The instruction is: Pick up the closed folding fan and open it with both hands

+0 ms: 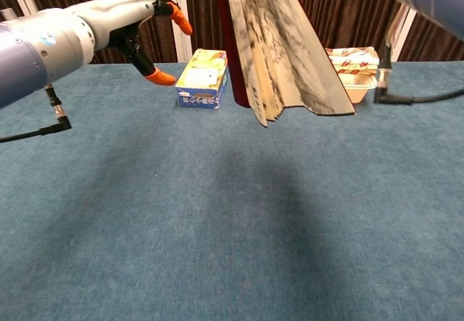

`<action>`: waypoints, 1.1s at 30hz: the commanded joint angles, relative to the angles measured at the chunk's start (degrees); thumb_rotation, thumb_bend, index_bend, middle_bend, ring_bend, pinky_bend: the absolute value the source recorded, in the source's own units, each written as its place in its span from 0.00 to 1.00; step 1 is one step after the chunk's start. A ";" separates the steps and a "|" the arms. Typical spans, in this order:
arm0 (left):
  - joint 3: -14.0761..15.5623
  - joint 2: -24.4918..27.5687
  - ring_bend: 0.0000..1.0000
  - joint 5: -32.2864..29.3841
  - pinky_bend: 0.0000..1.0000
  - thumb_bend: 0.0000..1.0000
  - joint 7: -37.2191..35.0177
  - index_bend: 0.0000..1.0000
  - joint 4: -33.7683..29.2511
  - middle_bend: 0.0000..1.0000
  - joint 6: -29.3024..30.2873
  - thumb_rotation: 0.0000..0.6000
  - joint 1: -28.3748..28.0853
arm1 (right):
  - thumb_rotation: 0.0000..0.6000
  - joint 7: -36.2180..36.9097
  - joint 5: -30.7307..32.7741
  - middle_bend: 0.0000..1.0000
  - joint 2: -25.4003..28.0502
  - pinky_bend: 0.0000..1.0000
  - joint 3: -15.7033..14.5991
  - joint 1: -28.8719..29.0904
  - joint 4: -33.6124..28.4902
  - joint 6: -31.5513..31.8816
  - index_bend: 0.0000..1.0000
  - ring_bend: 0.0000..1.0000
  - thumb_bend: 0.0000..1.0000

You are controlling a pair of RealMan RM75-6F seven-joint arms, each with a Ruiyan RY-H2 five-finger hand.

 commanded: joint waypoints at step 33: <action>0.65 -5.17 0.00 -2.93 0.00 0.58 -2.11 0.68 4.54 0.09 3.32 1.00 -3.16 | 1.00 1.00 5.24 0.25 0.56 0.05 -0.87 4.67 -5.39 4.85 0.71 0.04 0.54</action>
